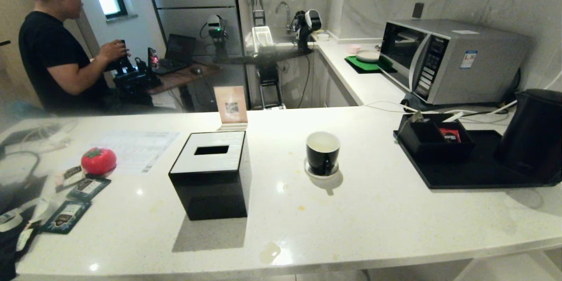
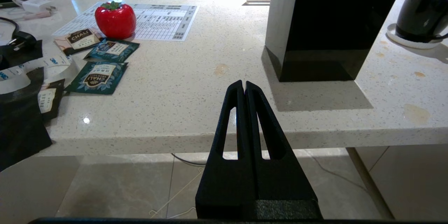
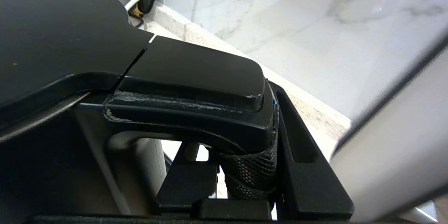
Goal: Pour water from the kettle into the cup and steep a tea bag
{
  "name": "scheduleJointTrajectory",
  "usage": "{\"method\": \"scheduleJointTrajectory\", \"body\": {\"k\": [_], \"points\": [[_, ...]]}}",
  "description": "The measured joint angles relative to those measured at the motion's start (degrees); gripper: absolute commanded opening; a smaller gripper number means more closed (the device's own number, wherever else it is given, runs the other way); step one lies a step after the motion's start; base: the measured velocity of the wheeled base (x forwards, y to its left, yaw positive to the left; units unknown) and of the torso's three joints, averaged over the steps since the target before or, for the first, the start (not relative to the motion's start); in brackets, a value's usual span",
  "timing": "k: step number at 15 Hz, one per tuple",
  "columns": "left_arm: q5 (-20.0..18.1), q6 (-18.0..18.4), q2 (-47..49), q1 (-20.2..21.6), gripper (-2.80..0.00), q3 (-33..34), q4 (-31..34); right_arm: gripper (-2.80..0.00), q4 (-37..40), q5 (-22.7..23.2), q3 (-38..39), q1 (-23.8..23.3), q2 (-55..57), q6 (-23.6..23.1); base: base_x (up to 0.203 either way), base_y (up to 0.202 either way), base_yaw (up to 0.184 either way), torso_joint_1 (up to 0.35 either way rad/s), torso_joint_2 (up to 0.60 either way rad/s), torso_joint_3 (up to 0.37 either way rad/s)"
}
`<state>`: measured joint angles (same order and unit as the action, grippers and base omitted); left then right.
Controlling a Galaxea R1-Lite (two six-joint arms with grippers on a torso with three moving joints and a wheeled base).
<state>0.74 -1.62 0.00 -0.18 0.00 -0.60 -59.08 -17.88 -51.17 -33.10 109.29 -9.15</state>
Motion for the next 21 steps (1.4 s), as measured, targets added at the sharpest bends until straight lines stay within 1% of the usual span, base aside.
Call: {"method": "scheduleJointTrajectory", "body": {"k": [12, 15, 18, 21], "points": [[0.0, 0.0, 0.0, 0.0, -2.80, 0.0, 0.0, -2.80, 0.1, -0.3, -10.9, 1.4, 11.5, -0.1, 0.000, 0.000, 0.000, 0.000, 0.00, 0.000], [0.0, 0.0, 0.0, 0.0, -2.80, 0.0, 0.0, -2.80, -0.4, -0.5, -12.4, 1.7, 13.1, -0.3, 0.000, 0.000, 0.000, 0.000, 0.00, 0.000], [0.0, 0.0, 0.0, 0.0, -2.80, 0.0, 0.0, -2.80, -2.8, -0.5, -13.2, 1.8, 14.6, -0.5, 0.000, 0.000, 0.000, 0.000, 0.00, 0.000], [0.0, 0.0, 0.0, 0.0, -2.80, 0.0, 0.0, -2.80, -2.9, -0.6, -13.8, 1.8, 15.8, -0.6, 0.000, 0.000, 0.000, 0.000, 0.00, 0.000]]}}
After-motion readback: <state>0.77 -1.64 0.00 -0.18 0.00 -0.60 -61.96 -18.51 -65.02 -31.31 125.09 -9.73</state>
